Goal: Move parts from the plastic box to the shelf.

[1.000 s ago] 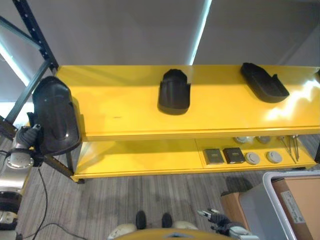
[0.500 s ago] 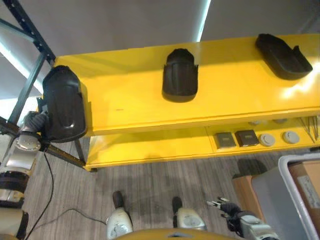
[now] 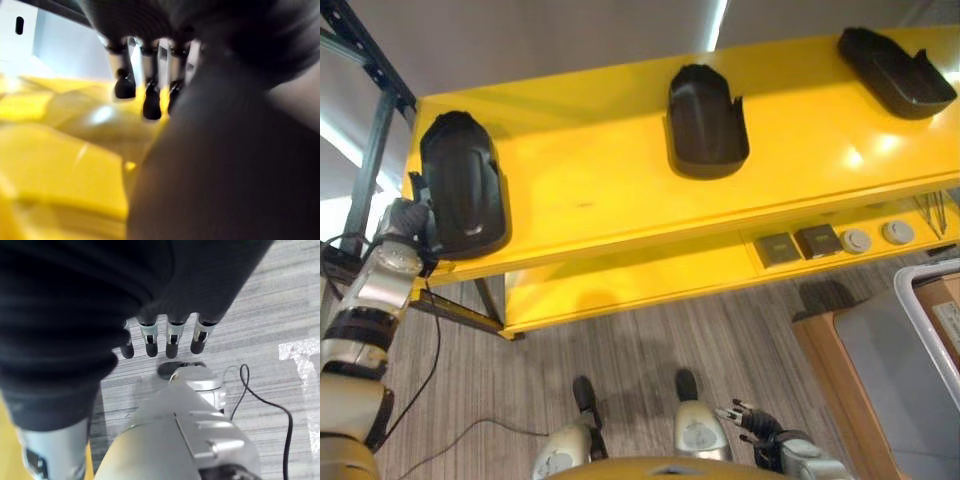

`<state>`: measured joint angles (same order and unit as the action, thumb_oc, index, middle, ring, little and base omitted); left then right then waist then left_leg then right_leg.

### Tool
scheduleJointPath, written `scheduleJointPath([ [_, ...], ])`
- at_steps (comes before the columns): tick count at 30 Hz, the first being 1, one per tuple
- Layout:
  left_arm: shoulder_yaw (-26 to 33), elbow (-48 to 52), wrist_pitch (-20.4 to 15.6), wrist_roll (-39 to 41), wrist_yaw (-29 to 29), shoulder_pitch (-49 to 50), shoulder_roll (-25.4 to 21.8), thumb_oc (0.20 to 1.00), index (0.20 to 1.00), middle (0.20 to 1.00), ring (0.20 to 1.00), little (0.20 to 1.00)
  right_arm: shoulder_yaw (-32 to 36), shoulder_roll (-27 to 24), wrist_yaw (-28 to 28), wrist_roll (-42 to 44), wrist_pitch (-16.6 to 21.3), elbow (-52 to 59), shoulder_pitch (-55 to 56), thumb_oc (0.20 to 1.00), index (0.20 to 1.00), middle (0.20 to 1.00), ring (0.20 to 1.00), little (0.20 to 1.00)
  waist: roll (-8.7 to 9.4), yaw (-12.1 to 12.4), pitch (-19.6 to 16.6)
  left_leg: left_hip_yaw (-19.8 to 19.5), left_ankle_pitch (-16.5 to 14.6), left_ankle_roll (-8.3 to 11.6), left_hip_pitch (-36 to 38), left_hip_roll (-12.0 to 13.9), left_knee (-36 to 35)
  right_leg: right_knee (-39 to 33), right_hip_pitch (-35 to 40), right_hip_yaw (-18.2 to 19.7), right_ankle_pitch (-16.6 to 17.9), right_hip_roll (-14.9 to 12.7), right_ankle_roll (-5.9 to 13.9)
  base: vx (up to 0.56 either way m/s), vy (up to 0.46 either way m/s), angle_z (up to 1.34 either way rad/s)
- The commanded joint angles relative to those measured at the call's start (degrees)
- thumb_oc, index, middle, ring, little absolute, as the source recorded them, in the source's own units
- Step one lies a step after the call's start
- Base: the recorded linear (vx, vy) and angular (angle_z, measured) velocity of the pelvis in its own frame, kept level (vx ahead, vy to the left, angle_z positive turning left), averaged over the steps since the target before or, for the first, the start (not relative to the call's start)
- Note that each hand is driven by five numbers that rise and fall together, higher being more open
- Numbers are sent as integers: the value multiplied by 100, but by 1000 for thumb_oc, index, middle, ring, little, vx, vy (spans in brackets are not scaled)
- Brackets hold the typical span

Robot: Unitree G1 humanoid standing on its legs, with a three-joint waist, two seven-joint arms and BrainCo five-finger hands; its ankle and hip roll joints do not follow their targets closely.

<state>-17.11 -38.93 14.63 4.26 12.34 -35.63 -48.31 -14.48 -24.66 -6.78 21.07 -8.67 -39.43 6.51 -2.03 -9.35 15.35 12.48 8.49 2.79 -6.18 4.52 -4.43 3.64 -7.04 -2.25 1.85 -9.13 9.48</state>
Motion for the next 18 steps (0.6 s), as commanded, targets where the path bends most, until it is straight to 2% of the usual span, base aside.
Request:
scheduleJointPath([
  [1,28,-316,-91,-9,435,-835,25,200,200,200,200,200,-160,-312,179,296,185,85,40,1000,1000,1000,1000,1000,24,-46,-177,-22,-584,53,-187,270,839,396,-195,-37,-257,222,-93,-57,-92,-16],
  [10,-656,-1083,166,301,733,-2065,105,200,200,200,200,200,-279,-394,227,561,318,13,-172,1000,1000,1000,1000,1000,66,-283,89,30,-424,136,-453,429,713,442,-569,48,-255,390,-203,-46,-46,-9],
  [18,-880,-1342,494,159,584,-2347,10,200,200,200,200,200,-219,-405,207,536,450,6,-146,1000,1000,1000,1000,1000,109,-386,192,96,-414,132,-407,460,614,445,-644,107,-244,415,-206,-17,-15,-8],
])
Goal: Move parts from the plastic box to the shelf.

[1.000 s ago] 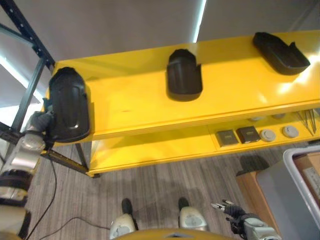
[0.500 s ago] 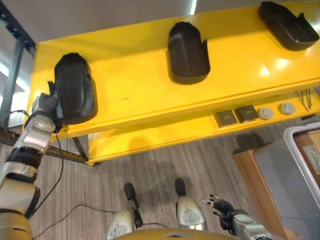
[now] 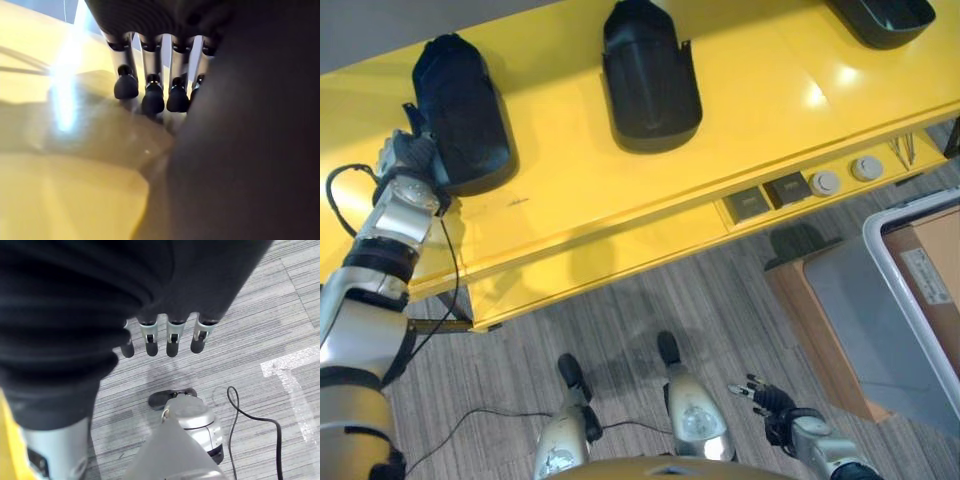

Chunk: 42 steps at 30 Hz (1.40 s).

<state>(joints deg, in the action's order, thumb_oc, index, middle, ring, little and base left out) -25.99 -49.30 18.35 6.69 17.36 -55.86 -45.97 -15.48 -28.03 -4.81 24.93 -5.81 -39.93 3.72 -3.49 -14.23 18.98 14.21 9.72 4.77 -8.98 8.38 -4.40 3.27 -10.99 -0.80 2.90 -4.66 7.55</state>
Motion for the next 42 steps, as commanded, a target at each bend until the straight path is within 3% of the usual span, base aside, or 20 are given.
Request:
scheduleJointPath([
  [1,-4,-295,192,-132,4,-313,-236,200,200,200,200,200,-109,-64,7,128,163,74,136,1000,1000,1000,1000,1000,252,99,-176,-72,-538,-68,-110,72,600,468,-237,-34,-344,-34,-11,0,0,0],
  [4,-44,-252,400,-199,-316,-239,-305,200,200,200,200,200,-95,-59,31,73,96,207,166,1000,1000,1000,1000,1000,227,100,-198,-54,-553,-77,-10,52,550,389,-146,-44,-321,-57,6,0,0,0],
  [9,-43,-249,410,-194,-326,-235,-310,200,200,200,200,200,-96,-57,35,69,91,213,166,1000,1000,1000,1000,1000,219,107,-217,-48,-543,-75,-26,58,546,374,-163,-40,-301,-50,2,20,2,0],
  [10,23,-130,589,-344,-1060,187,-461,200,200,200,200,200,-29,-42,41,-103,-117,358,275,1000,1000,1000,1000,1000,108,151,-397,2,-585,-87,374,-28,388,104,241,-99,-239,-134,73,109,12,1],
  [19,419,94,440,-533,-1671,1025,-486,200,200,200,200,200,114,98,78,-364,-279,313,545,1000,1000,1000,1000,1000,-34,222,-776,131,-619,-84,944,-117,136,-198,751,-193,-143,-247,184,84,0,7],
  [28,681,-95,263,-506,-1608,1495,-408,200,200,200,200,200,148,99,118,-486,-275,217,705,1000,1000,1000,1000,1000,-70,183,-905,227,-661,-85,1167,-144,-2,-293,891,-202,-122,-290,242,24,22,0],
  [35,598,-197,116,-482,-1290,1419,-216,200,200,200,200,200,156,-24,54,-433,-48,69,638,1000,1000,1000,1000,1000,-21,96,-750,231,-667,-100,1078,-150,-7,-204,717,-93,-135,-261,238,-27,32,-4],
  [42,422,-258,214,-365,-1053,1152,-118,200,200,200,200,200,104,-96,102,-398,-23,173,538,1000,1000,1000,1000,1000,43,29,-574,224,-637,-86,947,-114,34,-130,547,-19,-130,-230,222,-16,9,-6],
])
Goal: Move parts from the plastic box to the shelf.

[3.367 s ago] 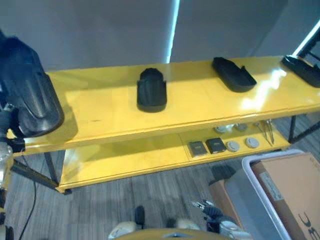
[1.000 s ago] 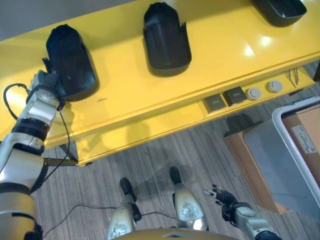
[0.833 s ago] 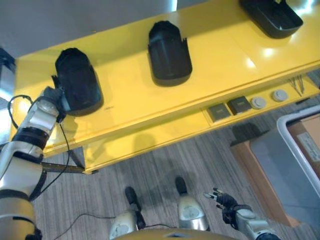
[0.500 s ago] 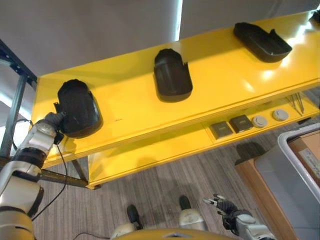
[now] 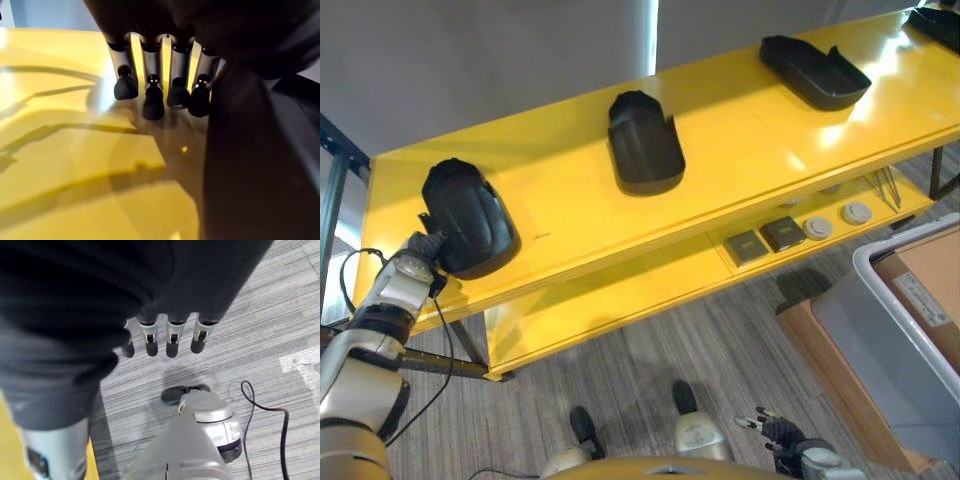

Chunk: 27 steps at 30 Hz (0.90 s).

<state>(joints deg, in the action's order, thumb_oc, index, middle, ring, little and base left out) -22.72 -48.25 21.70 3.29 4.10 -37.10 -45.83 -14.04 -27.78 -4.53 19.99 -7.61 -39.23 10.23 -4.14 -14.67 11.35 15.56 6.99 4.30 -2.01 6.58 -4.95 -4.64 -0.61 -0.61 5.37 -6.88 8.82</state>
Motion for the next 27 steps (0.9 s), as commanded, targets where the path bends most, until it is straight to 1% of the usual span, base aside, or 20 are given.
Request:
scheduleJointPath([
  [1,84,-379,-122,-17,286,-744,-124,200,200,200,200,200,-46,-121,69,98,192,72,-125,1000,1000,1000,1000,1000,113,71,207,86,-361,-37,238,72,90,668,-505,-37,-379,-4,91,-19,7,-5],
  [4,77,-389,-108,-15,295,-762,-102,200,200,200,200,200,-50,-118,72,107,227,41,-137,1000,1000,1000,1000,1000,118,70,221,78,-359,-35,233,74,88,662,-509,-35,-377,1,85,-5,1,-3],
  [7,39,-416,-74,3,176,-800,-120,200,200,200,200,200,-57,-131,79,112,211,102,-107,1000,1000,1000,1000,1000,133,65,226,77,-344,-23,240,94,107,674,-496,-50,-380,6,81,0,0,0],
  [8,22,-421,-84,-28,91,-809,-122,413,413,413,413,413,-55,-148,78,121,184,146,-99,1000,1000,1000,1000,1000,133,59,229,77,-344,-21,243,94,116,675,-486,-51,-384,8,79,0,0,0],
  [9,22,-421,-84,-28,91,-809,-122,413,413,413,413,413,-55,-148,78,121,184,146,-99,1000,1000,1000,1000,1000,133,59,229,77,-344,-21,243,94,116,675,-486,-51,-384,8,79,0,0,0],
  [10,-3,-334,-5,-122,-13,-772,-134,1000,1000,1000,1000,1000,-18,-169,53,118,143,193,-91,1000,1000,1000,1000,1000,127,67,231,66,-342,-19,260,97,125,684,-466,-60,-386,2,74,0,0,0],
  [11,-13,-267,24,-20,99,-716,-143,1000,1000,1000,1000,1000,-9,-169,60,105,86,243,-82,1000,1000,1000,1000,1000,115,84,217,56,-335,-16,283,93,119,680,-434,-82,-386,-8,76,34,18,4],
  [17,70,-223,39,-73,76,-673,-274,1000,1000,1000,1000,1000,14,-148,64,3,-15,279,-13,1000,1000,1000,1000,1000,63,116,132,42,-340,-7,407,81,89,654,-297,-143,-401,-31,84,40,16,3],
  [21,236,110,-43,-225,35,-483,-481,1000,1000,1000,1000,1000,93,-83,80,-92,-36,248,95,1000,1000,1000,1000,1000,22,203,21,16,-362,0,519,68,61,589,-142,-220,-404,-61,100,51,10,4],
  [24,407,649,-193,-460,167,-266,-771,1000,1000,1000,1000,1000,174,-23,109,-170,-71,228,190,1000,1000,1000,1000,1000,1,301,-87,-8,-385,7,610,54,39,519,-5,-294,-398,-82,111,55,4,17],
  [26,520,1133,-312,-447,479,-103,-1006,1000,1000,1000,1000,1000,199,28,155,-155,-73,201,236,1000,1000,1000,1000,1000,3,388,-135,-38,-406,11,662,47,20,467,85,-355,-393,-96,118,40,-15,7],
  [27,733,1768,-510,-402,750,95,-1318,1000,1000,1000,1000,1000,238,109,199,-144,-77,172,292,1000,1000,1000,1000,1000,10,496,-180,-73,-426,13,708,53,2,423,172,-423,-396,-104,123,41,-30,16],
])
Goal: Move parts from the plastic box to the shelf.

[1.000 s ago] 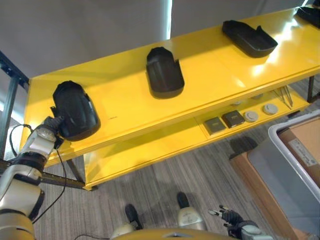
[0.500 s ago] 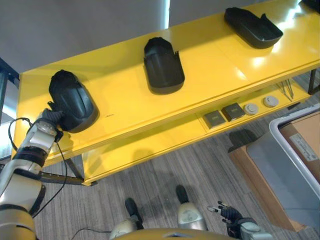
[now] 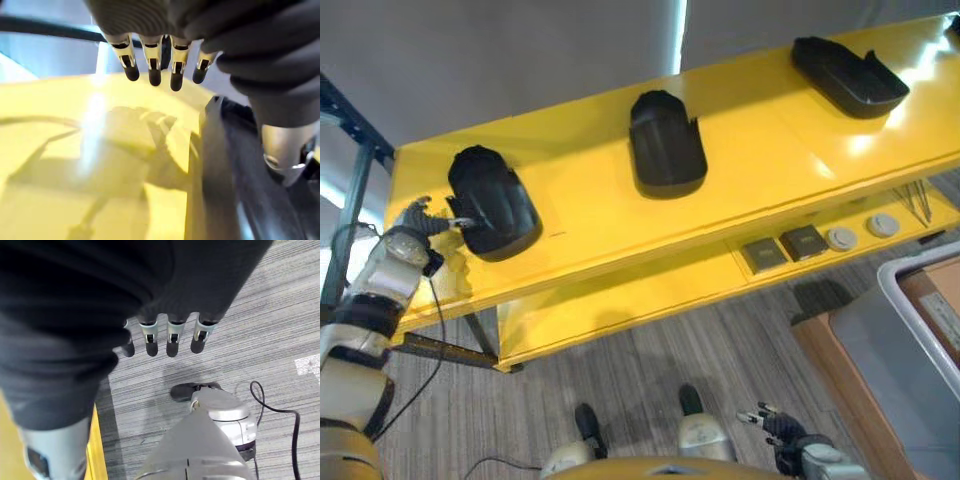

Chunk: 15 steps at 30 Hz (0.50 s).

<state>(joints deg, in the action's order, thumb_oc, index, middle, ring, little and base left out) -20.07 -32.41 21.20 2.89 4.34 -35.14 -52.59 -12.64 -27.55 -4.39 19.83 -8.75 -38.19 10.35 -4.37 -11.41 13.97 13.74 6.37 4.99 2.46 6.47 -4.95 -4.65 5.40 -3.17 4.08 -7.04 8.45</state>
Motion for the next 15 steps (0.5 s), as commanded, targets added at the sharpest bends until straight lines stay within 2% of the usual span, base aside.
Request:
scheduleJointPath([
  [1,642,525,-558,-261,841,29,-778,1000,1000,1000,1000,1000,123,134,213,-132,37,71,315,1000,1000,1000,1000,1000,43,222,-460,87,-370,-56,277,68,0,405,-389,-199,-268,-92,159,35,-30,22],
  [4,1164,1321,-946,-76,1076,452,-931,1000,1000,1000,1000,1000,162,248,282,-139,52,99,412,1000,1000,1000,1000,1000,62,329,-492,29,-391,-52,304,78,-5,354,-298,-268,-276,-96,156,18,-25,16],
  [5,1597,2048,-1030,-5,1089,835,-900,1000,1000,1000,1000,1000,240,365,308,-170,73,111,501,1000,1000,1000,1000,1000,95,432,-518,-25,-416,-56,316,78,-5,316,-235,-317,-285,-94,150,23,-41,11],
  [7,2017,2702,-1317,105,1081,1303,-747,1000,1000,1000,1000,1000,271,477,359,-188,92,122,581,1000,1000,1000,1000,1000,121,505,-541,-74,-439,-53,325,82,-5,284,-180,-365,-296,-93,154,15,-47,19],
  [8,2197,3059,-1584,376,965,1545,-555,1000,1000,1000,1000,1000,301,558,382,-201,137,108,643,1000,1000,1000,1000,1000,149,559,-555,-103,-452,-53,325,84,-5,265,-152,-393,-300,-89,153,9,-47,26],
  [9,2327,3322,-1645,463,886,1747,-402,1000,1000,1000,1000,1000,320,593,385,-215,163,101,680,1000,1000,1000,1000,1000,161,574,-565,-119,-461,-52,327,86,-5,254,-134,-405,-303,-86,153,9,-50,19],
  [10,2436,3695,-1920,652,751,2049,-51,1000,1000,1000,1000,1000,374,677,395,-242,194,89,737,1000,1000,1000,1000,1000,190,622,-580,-147,-472,-51,328,89,-5,238,-105,-424,-308,-82,156,8,-40,5],
  [11,2446,3886,-2010,764,637,2198,158,1000,1000,1000,1000,1000,389,715,404,-250,212,77,757,1000,1000,1000,1000,1000,204,640,-588,-162,-478,-50,328,90,-5,230,-93,-433,-310,-79,157,8,-45,11],
  [13,2312,4339,-2208,835,320,2623,902,1000,1000,1000,1000,1000,439,837,421,-285,246,43,811,1000,1000,1000,1000,1000,252,699,-612,-198,-495,-48,327,94,-5,207,-58,-452,-312,-61,155,5,-49,14],
  [14,2189,4351,-2342,819,232,2743,1133,711,711,711,711,711,421,874,437,-294,206,60,820,1000,1000,1000,1000,1000,278,711,-619,-197,-507,-51,330,95,-5,199,-50,-449,-311,-54,154,-3,-51,4],
  [15,2088,4339,-2349,891,110,2770,1244,542,542,542,542,542,399,890,427,-308,208,36,818,1000,1000,1000,1000,1000,294,717,-624,-190,-509,-48,328,103,-5,198,-52,-449,-310,-47,151,-12,-43,-1],
])
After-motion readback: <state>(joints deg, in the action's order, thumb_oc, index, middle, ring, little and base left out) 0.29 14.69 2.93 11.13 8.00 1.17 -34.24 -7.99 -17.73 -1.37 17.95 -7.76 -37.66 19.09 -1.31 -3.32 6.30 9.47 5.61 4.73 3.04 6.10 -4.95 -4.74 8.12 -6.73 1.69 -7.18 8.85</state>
